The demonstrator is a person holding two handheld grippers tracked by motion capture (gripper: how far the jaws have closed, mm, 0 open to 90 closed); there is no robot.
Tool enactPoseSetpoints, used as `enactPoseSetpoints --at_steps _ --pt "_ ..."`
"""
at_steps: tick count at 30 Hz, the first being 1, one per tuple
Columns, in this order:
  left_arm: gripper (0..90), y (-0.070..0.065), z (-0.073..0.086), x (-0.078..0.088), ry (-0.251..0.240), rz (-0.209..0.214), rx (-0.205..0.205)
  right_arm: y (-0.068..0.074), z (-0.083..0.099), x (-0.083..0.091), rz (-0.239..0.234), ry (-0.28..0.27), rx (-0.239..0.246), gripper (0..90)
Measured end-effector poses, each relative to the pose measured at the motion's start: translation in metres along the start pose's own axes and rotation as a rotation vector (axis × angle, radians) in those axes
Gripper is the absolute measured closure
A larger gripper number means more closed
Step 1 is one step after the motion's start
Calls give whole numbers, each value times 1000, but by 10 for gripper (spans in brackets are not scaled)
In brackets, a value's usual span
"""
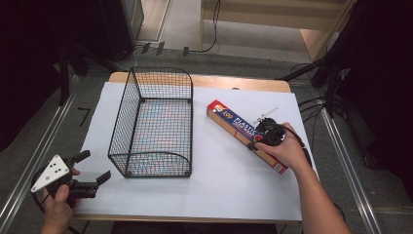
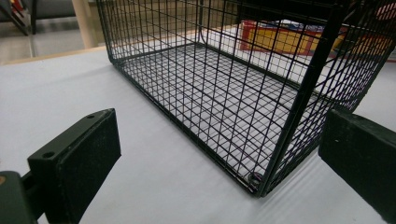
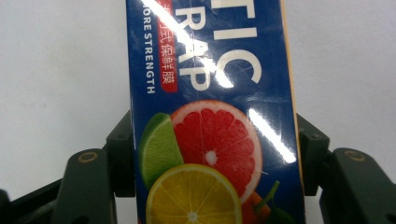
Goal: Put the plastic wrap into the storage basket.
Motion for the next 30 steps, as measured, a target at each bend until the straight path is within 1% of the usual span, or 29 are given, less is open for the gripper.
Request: enactPoseSetpoints --at_steps 5,19,22,23,25,27,30 --pt "0 1 0 1 -4 -6 3 0 -1 0 20 8 35 400" --pt "0 1 0 1 4 -3 2 1 -1 1 33 2 37 422" --pt "0 1 1 1 5 -5 2 3 -3 2 55 -4 46 428" --pt "0 2 1 1 5 -5 3 3 -3 2 62 -9 59 429" --pt "0 2 1 1 2 -5 6 5 -4 4 63 -9 45 429" --pt "0 2 1 1 3 -6 2 6 -4 7 62 -8 49 430" --pt "0 2 1 1 6 -6 2 7 -6 13 58 -22 34 431"
Point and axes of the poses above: each handheld gripper's, and its own axes: x roughly backward along the jaws, z roughly out of its underside, y roughly to its left, the point moved 7 cm from there along -x, roughly forward along the jaws, and after that the axes turned 7 degrees about -x, right-handed, at the moved point
